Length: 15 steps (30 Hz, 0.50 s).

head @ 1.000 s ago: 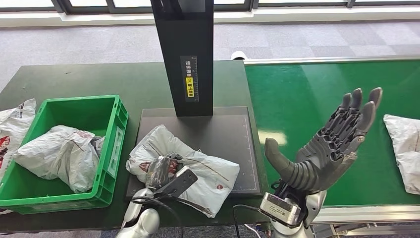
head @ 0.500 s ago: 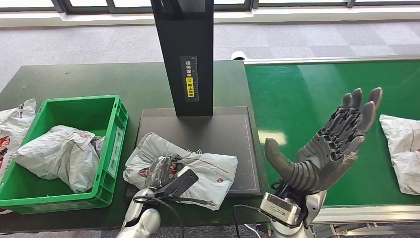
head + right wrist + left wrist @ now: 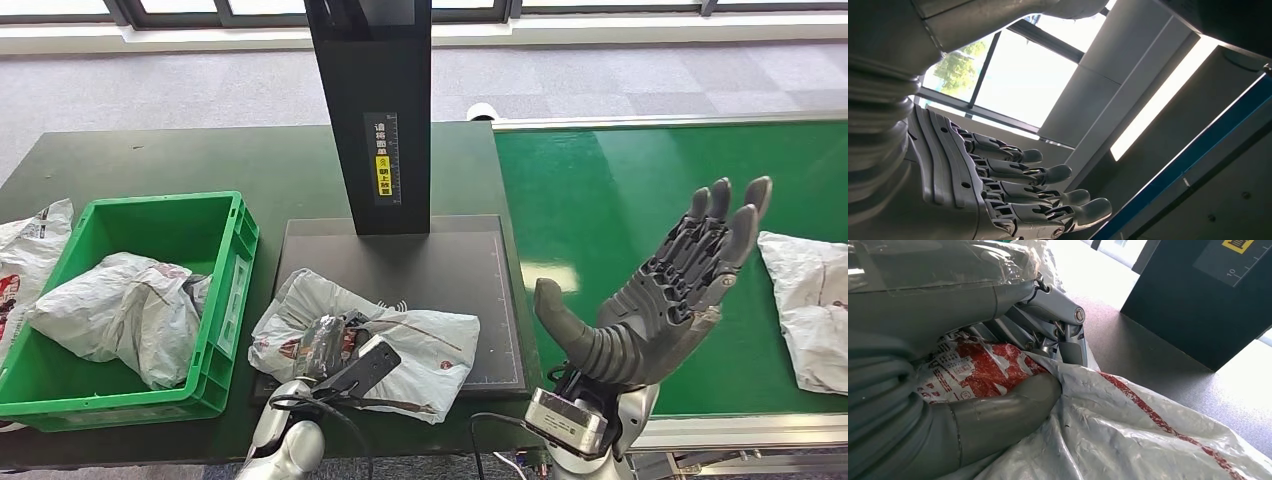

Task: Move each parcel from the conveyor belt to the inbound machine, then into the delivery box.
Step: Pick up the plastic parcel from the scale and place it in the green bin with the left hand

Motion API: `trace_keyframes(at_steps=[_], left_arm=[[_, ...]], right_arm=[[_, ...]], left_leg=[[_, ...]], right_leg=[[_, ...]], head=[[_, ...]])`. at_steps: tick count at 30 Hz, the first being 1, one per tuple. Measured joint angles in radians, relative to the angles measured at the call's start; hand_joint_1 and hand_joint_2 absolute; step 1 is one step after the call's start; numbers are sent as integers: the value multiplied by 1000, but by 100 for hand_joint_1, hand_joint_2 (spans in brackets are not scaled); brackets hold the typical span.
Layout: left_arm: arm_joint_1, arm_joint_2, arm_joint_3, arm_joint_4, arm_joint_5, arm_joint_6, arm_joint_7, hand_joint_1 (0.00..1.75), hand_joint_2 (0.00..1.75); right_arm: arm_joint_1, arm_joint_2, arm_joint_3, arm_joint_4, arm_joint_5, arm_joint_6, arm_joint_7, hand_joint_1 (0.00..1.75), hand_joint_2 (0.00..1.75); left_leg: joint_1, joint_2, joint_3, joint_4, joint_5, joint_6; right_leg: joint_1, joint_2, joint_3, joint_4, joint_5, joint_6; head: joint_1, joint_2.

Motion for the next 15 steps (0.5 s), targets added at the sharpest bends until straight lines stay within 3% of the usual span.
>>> trace_keyframes(at_steps=[11,13,15], left_arm=[[1,0,1,-4,0,11,-13,175,175],[16,-3,26,-97,-24,74,-92,175,175],[12,-15,94,-326,-83,185,-209,175,175]], right_arm=[[0,0,0,0,-2,0,0,0,175],[3,0,-8,-6,-12,0,0,0,175],[8,-1,-26,-17,-25,0,0,0,175]], left_leg=[[0,0,0,0,0,0],[1,1,-3,1,1,-1],[3,2,-10,3,3,-1]], right_leg=[[0,0,0,0,0,0],[1,1,-4,1,2,-1],[3,3,-10,2,4,-2]], head=[[0,0],[0,0],[0,0]])
